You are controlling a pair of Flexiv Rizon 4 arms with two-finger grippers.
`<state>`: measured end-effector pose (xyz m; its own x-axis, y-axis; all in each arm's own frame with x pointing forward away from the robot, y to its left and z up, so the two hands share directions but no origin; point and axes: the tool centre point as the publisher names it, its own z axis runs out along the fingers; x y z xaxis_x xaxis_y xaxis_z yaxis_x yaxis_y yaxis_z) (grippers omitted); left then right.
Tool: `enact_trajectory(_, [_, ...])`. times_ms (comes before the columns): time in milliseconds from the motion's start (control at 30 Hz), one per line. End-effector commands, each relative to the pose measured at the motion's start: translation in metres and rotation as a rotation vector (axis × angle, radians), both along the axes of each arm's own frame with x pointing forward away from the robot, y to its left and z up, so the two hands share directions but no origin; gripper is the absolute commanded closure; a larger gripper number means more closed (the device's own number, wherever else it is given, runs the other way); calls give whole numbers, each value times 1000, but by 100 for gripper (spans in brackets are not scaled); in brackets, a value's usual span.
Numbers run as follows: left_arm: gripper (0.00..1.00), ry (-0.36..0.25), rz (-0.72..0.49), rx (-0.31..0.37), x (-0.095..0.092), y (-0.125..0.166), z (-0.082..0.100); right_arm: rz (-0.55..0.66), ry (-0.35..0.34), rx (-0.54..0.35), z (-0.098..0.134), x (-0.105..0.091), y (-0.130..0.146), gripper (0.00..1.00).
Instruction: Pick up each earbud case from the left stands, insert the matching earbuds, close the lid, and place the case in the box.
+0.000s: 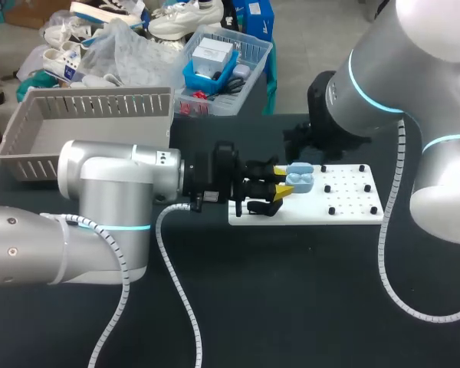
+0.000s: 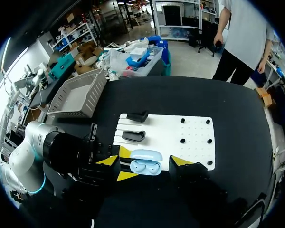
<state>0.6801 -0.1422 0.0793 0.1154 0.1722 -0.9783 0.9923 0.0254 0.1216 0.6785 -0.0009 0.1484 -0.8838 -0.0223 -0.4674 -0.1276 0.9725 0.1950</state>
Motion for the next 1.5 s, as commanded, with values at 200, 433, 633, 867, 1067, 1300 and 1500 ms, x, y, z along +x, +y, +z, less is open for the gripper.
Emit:
enact_trajectory(200, [100, -2, 3, 0, -1, 0, 0, -66, -40, 42, -5, 11, -18, 5])
enact_trajectory(433, [100, -2, 3, 0, -1, 0, 0, -119, -25, 65, -11, 28, -27, 7])
enact_trajectory(633, [100, -2, 3, 0, -1, 0, 0, -149, -7, 68, -18, 42, -30, 6])
enact_trajectory(867, [100, -2, 3, 0, -1, 0, 0, -150, 23, 33, -27, 51, -28, 7])
enact_trajectory(1067, [100, -2, 3, 0, -1, 0, 0, -151, 39, 21, -33, 48, -28, 8])
enact_trajectory(1300, [100, -2, 3, 0, -1, 0, 0, -160, 54, 3, -35, 37, -31, 8])
enact_trajectory(1500, [100, -2, 3, 0, -1, 0, 0, -177, 54, -2, -35, 26, -35, 7])
